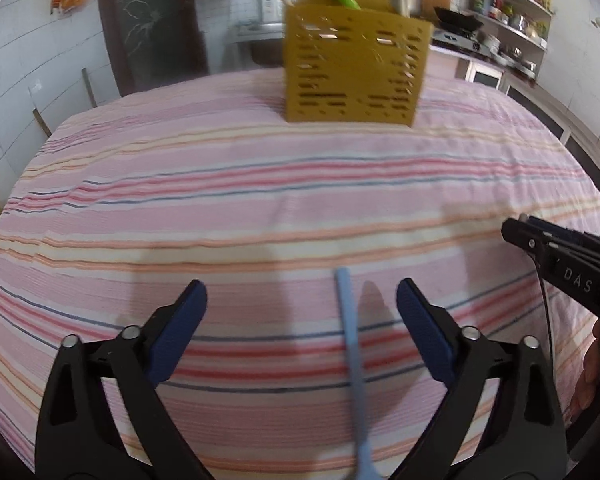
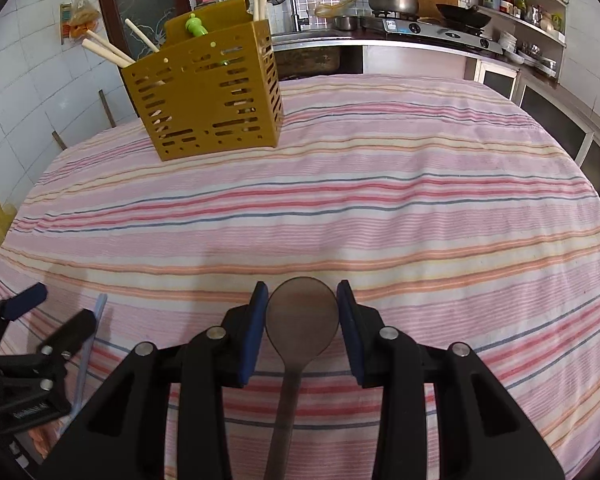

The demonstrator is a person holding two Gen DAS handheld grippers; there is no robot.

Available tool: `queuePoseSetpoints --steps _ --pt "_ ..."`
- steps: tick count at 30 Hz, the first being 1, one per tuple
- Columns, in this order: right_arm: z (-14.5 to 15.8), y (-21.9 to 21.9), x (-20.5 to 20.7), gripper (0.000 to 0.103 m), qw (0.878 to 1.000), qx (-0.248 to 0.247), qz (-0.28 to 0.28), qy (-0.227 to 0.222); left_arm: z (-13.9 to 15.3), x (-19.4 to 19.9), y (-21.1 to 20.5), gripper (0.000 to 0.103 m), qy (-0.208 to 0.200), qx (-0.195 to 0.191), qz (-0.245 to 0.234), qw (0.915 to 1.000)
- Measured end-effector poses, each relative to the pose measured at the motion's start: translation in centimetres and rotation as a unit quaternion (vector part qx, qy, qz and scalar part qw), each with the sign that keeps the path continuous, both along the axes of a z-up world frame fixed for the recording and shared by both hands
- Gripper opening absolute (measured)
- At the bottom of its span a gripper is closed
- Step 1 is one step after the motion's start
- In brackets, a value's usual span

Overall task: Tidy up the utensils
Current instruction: 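Grasp the metal spoon with the right tool while the left tool grasps the blue utensil, then carry the spoon and blue utensil up over the yellow basket and lower them in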

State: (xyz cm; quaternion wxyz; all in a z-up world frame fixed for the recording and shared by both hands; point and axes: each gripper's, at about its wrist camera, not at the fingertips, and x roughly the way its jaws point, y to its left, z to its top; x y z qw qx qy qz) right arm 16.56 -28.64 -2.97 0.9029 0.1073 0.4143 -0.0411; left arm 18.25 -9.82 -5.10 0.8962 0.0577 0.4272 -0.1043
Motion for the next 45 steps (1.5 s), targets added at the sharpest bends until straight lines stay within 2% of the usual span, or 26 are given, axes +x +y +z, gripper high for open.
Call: queuePoseSetpoints --steps 1,2,3,4,6,10,15,25,41,45 --pt "-0.1 0.0 0.0 0.036 1.0 0.003 0.001 -0.002 -0.2 0.0 -0.4 0.077 0.005 0.004 -0.002 1.0" --pt "-0.1 -0.1 0.0 0.036 1.0 0.006 0.003 -0.004 -0.4 0.2 -0.5 0.071 0.011 0.004 -0.003 0.9999" --pt "-0.1 -0.1 0.0 0.036 1.0 0.008 0.004 -0.005 -0.6 0.2 -0.7 0.06 0.019 0.003 -0.004 0.9998" --pt "-0.1 -0.1 0.0 0.036 1.0 0.008 0.005 -0.006 -0.8 0.4 -0.7 0.053 0.027 0.001 -0.004 0.9996" --pt "-0.1 -0.1 0.0 0.036 1.0 0.01 0.007 -0.008 -0.8 0.5 -0.6 0.05 0.031 -0.003 0.004 0.9995" --pt "-0.3 0.2 0.1 0.036 1.0 0.014 0.006 -0.008 -0.8 0.9 -0.9 0.026 0.038 -0.007 0.004 0.9993" --pt "-0.1 0.5 0.0 0.036 1.0 0.013 0.005 -0.011 -0.8 1.6 -1.0 0.01 0.041 -0.011 0.003 0.9991" --pt "0.6 1.3 -0.1 0.036 1.0 0.009 0.008 -0.026 0.0 2.7 0.5 0.007 0.018 -0.028 0.017 0.9993" --pt "4.5 3.0 -0.2 0.036 0.994 -0.011 0.022 -0.106 5.7 1.9 3.6 0.006 -0.099 -0.037 0.031 0.994" --pt "5.8 3.1 0.2 0.036 0.992 -0.013 0.023 -0.122 7.0 2.0 4.1 0.006 -0.112 -0.048 0.032 0.992"
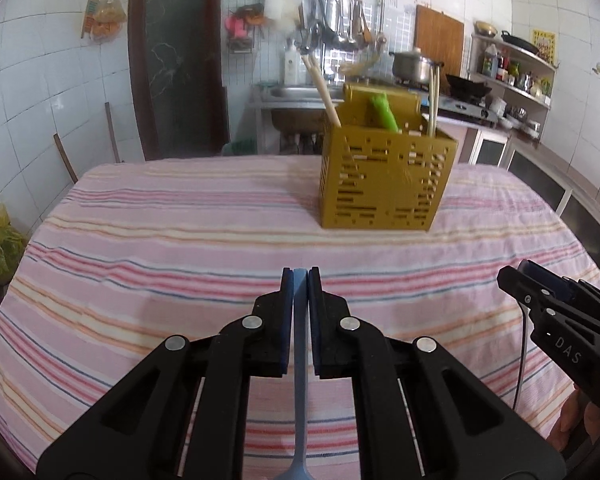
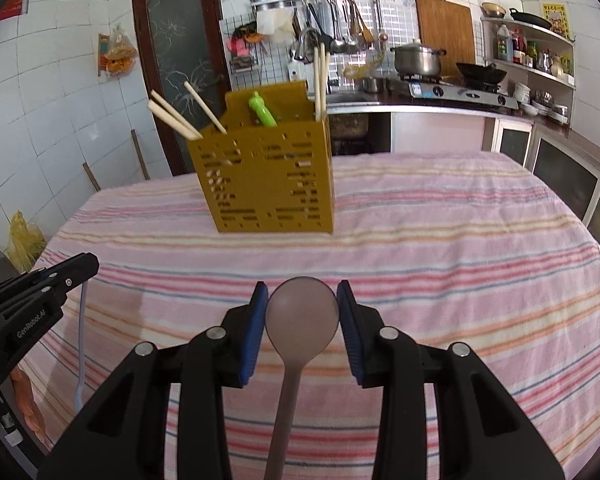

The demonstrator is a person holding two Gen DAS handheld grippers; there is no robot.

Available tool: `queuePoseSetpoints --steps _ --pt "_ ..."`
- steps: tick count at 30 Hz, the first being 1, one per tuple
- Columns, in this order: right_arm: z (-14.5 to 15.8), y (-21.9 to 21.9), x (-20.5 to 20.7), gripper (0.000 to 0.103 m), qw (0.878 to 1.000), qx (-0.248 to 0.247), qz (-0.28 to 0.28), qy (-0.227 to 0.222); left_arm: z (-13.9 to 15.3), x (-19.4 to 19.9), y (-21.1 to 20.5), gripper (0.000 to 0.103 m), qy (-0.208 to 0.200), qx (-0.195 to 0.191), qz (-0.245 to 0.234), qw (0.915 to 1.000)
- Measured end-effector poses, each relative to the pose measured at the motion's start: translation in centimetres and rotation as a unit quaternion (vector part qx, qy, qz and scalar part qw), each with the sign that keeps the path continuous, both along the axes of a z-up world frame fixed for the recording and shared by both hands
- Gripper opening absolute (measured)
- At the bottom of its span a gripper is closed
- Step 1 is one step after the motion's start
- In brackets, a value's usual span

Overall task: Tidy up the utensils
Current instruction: 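Carry the spoon and blue utensil up over the yellow basket and lower them in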

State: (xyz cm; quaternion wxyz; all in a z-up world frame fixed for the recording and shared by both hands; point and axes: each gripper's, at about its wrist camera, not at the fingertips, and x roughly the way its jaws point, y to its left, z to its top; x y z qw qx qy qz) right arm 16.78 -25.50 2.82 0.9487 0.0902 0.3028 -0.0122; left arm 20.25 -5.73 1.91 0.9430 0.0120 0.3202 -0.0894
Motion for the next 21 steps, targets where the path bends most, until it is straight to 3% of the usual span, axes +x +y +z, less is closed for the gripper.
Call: queuePoseSetpoints --steps 11,21 --pt "4.1 -0.8 1.0 0.036 0.999 -0.002 -0.014 -0.052 4.9 0.7 0.5 0.006 -0.05 -0.03 -0.018 0.9981" --pt "10.1 -2.1 2.6 0.036 0.992 -0.017 -0.029 -0.12 10.5 1.3 -0.3 0.006 -0.108 -0.055 -0.04 0.9918"
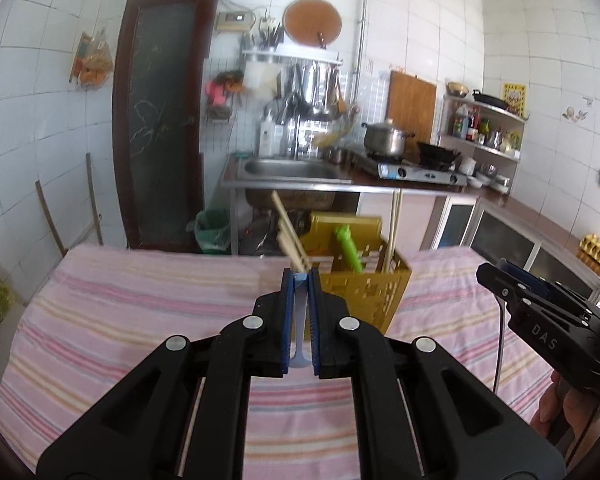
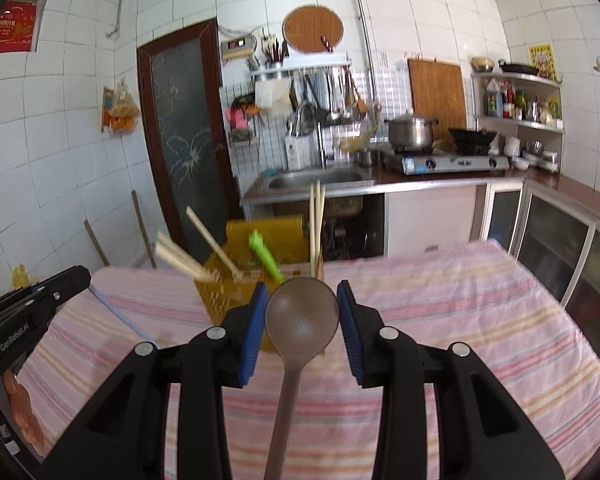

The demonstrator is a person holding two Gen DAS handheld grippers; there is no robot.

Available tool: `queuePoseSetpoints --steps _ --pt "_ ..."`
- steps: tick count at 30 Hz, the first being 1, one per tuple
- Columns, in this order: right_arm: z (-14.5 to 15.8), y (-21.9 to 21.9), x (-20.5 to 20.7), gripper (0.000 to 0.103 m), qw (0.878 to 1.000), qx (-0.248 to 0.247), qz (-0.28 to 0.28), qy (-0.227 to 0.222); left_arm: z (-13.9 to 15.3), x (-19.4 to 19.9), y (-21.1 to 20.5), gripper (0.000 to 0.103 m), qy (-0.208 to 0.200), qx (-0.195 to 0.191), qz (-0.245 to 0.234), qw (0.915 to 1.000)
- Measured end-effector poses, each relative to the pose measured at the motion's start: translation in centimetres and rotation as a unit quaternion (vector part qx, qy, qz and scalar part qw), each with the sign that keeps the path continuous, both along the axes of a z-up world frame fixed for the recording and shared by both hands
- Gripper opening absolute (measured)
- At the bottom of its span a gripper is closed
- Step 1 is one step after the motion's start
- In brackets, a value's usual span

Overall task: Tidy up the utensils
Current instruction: 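Carry the spoon and blue utensil up over the yellow basket and lower them in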

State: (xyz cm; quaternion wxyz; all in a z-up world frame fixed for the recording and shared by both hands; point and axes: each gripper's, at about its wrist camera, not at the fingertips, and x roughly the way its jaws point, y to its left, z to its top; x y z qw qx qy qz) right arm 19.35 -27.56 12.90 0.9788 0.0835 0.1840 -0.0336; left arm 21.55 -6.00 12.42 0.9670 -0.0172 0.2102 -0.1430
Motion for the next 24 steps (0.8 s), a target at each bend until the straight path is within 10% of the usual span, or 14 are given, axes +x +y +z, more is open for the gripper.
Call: queuePoseSetpoints --steps 24 --pt "9.1 -2.6 12.2 0.036 0.989 -0.042 -0.042 -0.135 9.5 9.9 -4.0 0.006 -0.084 -0.015 -0.008 0.9963"
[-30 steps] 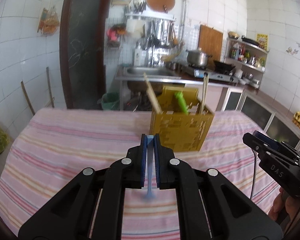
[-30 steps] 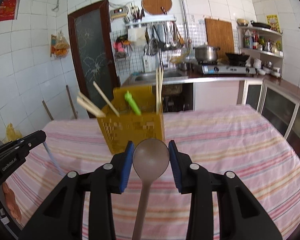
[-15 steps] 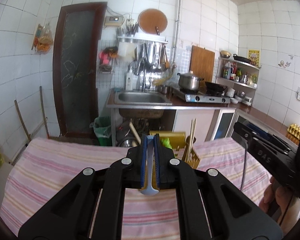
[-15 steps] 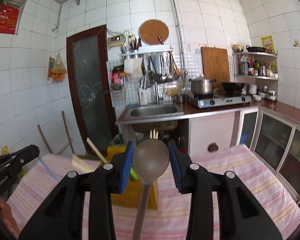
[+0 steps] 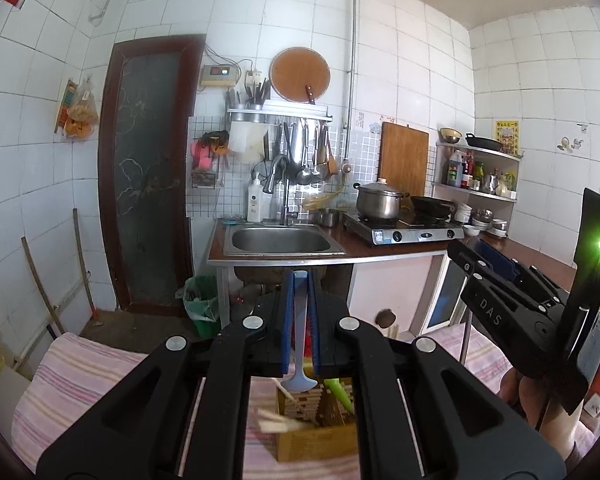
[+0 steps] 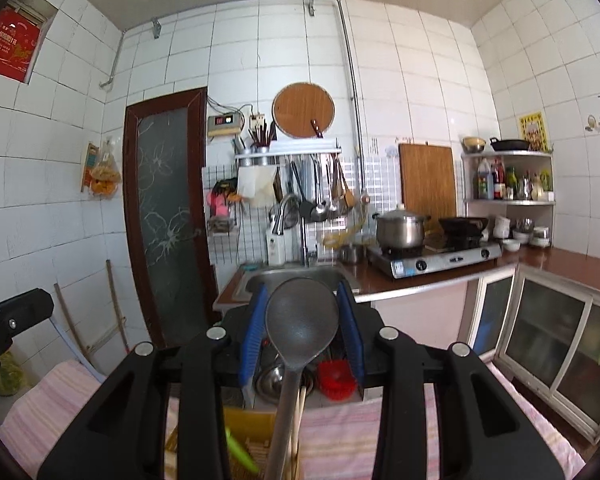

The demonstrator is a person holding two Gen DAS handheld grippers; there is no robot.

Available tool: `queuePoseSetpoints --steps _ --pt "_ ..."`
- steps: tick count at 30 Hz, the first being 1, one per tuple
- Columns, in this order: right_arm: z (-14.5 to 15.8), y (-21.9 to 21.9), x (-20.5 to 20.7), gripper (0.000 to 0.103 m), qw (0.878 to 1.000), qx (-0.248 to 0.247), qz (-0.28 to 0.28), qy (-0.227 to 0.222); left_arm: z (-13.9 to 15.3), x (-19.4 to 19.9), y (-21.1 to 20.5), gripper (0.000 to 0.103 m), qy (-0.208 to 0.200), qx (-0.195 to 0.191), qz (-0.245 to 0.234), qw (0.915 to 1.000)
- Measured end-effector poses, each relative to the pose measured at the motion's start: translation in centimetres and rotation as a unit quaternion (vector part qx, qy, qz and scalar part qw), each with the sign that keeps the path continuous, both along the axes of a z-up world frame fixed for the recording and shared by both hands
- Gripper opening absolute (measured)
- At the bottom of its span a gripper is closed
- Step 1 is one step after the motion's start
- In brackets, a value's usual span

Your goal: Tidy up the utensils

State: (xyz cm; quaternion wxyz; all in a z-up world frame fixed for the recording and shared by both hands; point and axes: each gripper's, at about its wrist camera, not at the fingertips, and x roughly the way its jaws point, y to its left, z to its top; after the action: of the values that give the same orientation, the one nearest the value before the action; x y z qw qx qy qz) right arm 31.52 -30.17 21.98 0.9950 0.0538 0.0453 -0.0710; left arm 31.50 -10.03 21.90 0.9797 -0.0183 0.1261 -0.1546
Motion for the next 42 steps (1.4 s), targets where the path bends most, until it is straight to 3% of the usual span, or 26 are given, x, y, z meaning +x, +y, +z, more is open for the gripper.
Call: queuePoseSetpoints --steps 13,27,29,31,34,36,42 --pt "-7.4 0.2 5.1 0.036 1.0 0.008 0.005 0.0 -7.1 5.6 -1.1 0.006 0.045 0.014 -0.009 0.9988" --pt "-11.2 0.4 4.7 0.037 1.0 0.008 0.019 0.019 -9.4 5.1 -0.1 0.008 0.07 0.023 0.003 0.9973" --pt "-11.4 0.3 4.3 0.045 0.999 0.011 0.027 0.031 -9.7 4.9 0.1 0.009 0.079 0.025 0.006 0.9965" --pt "-11.2 0.2 3.2 0.061 0.999 0.012 0.031 0.039 -9.8 4.6 0.4 0.009 0.09 0.029 0.009 0.9955" --pt "-10.0 0.0 1.0 0.061 0.999 0.007 0.03 0.045 -9.1 3.1 1.5 0.01 0.091 0.026 0.017 0.9953" --pt "-8.9 -0.3 -0.9 0.065 0.998 0.015 0.03 0.047 -8.6 2.0 2.4 0.019 0.098 0.017 0.019 0.9949" --pt "-6.3 -0.1 -8.3 0.082 0.998 0.022 0.031 0.058 -6.8 -5.0 5.4 0.071 0.067 0.008 0.042 0.9968"
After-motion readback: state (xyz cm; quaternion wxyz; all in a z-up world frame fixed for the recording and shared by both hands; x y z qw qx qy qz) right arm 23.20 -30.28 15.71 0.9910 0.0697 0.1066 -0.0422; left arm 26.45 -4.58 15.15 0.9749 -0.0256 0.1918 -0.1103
